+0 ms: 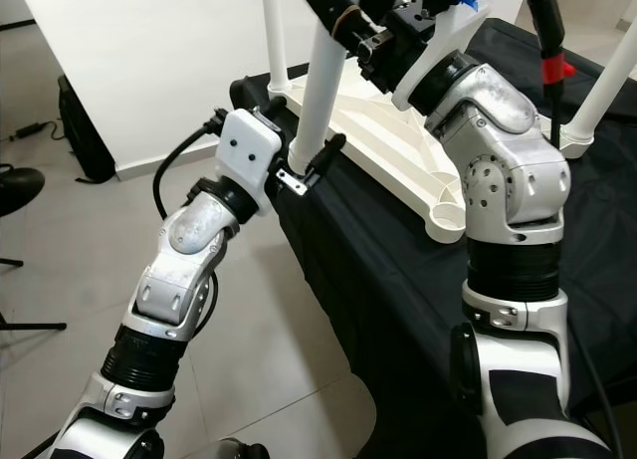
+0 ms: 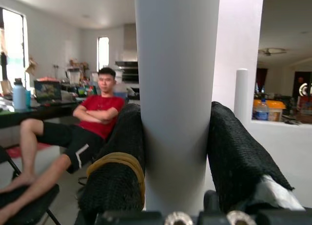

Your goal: Building children table

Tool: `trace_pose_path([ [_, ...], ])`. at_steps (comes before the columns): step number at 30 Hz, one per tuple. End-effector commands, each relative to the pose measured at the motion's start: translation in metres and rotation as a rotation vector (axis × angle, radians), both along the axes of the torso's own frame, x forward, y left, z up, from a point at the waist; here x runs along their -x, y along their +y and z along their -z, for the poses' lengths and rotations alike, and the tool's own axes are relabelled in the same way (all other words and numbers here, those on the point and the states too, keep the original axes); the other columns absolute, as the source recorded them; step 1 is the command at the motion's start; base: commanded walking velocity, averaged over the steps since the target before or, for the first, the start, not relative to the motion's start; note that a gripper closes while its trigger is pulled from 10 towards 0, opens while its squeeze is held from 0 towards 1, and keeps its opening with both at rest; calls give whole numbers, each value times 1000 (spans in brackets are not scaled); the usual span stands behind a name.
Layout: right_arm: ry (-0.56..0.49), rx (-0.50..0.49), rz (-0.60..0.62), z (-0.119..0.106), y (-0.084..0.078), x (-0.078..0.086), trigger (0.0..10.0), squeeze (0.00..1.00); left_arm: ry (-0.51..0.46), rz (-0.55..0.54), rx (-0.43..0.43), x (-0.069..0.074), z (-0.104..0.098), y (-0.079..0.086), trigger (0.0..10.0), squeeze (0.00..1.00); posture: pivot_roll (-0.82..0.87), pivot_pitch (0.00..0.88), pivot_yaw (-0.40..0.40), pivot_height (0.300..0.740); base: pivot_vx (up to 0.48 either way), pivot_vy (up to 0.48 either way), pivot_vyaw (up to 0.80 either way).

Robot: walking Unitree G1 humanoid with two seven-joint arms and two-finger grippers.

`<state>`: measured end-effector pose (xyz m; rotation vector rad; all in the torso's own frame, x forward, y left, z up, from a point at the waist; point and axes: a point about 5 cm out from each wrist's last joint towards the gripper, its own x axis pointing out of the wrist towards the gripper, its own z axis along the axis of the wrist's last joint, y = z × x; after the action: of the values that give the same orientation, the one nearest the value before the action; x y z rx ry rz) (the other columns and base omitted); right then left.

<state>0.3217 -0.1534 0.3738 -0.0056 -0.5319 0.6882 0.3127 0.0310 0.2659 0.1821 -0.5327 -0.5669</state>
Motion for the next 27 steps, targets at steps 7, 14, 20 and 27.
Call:
trace_pose_path([
  [7, -66, 6, -127, -5, 7, 16, 0, 0, 22, -105, -35, -5, 3, 15, 10000, 0, -69, 70, 17, 740, 0, 0, 0],
  [14, -92, 40, -145, -6, 8, 20, 0, 0, 32, -173, -61, -9, 2, 21, 10000, 0, -69, 69, 20, 740, 0, 0, 0],
  [20, -108, 43, -171, -6, 9, 23, 0, 0, 71, -190, -81, -11, 5, 23, 9412, 0, -73, 69, 21, 740, 0, 0, 0],
  [27, -128, 49, -250, -10, 13, 34, 0, 0, 84, -209, -116, -15, 11, 25, 7490, 0, -76, 69, 25, 740, 0, 0, 0],
])
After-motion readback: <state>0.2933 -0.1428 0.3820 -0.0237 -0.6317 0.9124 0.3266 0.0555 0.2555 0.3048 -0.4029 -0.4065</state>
